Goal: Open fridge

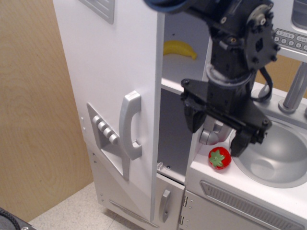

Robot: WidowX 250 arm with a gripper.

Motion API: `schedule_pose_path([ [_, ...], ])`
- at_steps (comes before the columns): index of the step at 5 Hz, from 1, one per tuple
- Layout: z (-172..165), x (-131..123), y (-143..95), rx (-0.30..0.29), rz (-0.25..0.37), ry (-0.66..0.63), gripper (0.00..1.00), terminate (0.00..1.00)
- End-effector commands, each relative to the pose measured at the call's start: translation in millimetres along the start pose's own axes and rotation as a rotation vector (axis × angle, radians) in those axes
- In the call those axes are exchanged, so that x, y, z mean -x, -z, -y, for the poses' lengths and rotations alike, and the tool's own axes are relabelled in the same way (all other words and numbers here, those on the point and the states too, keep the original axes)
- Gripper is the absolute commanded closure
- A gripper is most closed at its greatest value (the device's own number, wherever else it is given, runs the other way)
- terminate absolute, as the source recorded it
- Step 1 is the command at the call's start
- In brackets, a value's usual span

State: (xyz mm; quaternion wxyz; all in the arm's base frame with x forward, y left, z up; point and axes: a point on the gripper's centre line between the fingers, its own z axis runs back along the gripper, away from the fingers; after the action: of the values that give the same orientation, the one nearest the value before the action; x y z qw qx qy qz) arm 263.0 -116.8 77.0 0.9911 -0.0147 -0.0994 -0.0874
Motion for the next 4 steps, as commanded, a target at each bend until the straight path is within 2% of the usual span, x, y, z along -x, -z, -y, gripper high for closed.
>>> schedule_pose_path([
  [1, -33, -15, -21, -0.027, 0.06, -0.033, 0.0, 0.0],
  [2, -45, -6, -25, -0.049, 0.046, -0.033, 0.0, 0.0],
  [4, -52, 42, -37, -0.043, 0.015, 0.006, 0.0, 0.0],
])
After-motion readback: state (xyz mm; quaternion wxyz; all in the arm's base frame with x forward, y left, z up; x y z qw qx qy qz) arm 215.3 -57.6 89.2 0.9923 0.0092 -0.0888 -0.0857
